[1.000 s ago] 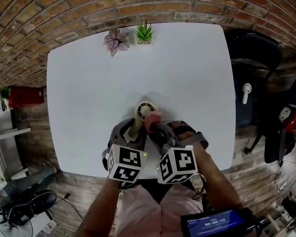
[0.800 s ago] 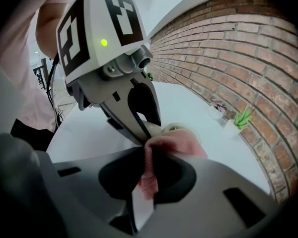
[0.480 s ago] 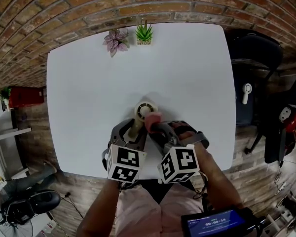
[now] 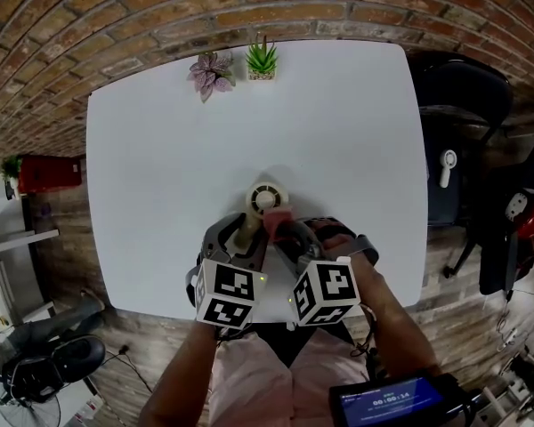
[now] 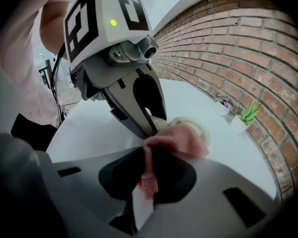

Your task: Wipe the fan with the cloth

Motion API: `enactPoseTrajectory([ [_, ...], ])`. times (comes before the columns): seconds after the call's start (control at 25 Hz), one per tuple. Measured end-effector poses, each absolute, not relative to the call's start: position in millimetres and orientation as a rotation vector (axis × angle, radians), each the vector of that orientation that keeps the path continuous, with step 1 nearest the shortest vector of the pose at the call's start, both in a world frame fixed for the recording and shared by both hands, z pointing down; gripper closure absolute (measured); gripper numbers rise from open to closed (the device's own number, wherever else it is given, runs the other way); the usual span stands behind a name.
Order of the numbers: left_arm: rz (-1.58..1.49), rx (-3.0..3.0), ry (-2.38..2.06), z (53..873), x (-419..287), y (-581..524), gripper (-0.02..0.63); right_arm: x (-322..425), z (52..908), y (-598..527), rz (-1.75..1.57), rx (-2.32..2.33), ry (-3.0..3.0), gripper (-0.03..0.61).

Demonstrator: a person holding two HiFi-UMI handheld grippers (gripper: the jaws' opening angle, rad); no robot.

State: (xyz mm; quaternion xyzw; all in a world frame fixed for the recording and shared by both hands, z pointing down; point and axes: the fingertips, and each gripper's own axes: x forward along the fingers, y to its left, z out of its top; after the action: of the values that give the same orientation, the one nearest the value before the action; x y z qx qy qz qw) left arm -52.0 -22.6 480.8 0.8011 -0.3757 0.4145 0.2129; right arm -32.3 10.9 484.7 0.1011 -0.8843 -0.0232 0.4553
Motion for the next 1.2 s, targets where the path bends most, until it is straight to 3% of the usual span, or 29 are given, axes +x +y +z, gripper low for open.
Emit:
enactPoseTrajectory([
  [1.2,1.124,2.194,-1.028,485,-53,-25,0.434,42,482,-12,0.165,0.568,-2.096,0.540],
])
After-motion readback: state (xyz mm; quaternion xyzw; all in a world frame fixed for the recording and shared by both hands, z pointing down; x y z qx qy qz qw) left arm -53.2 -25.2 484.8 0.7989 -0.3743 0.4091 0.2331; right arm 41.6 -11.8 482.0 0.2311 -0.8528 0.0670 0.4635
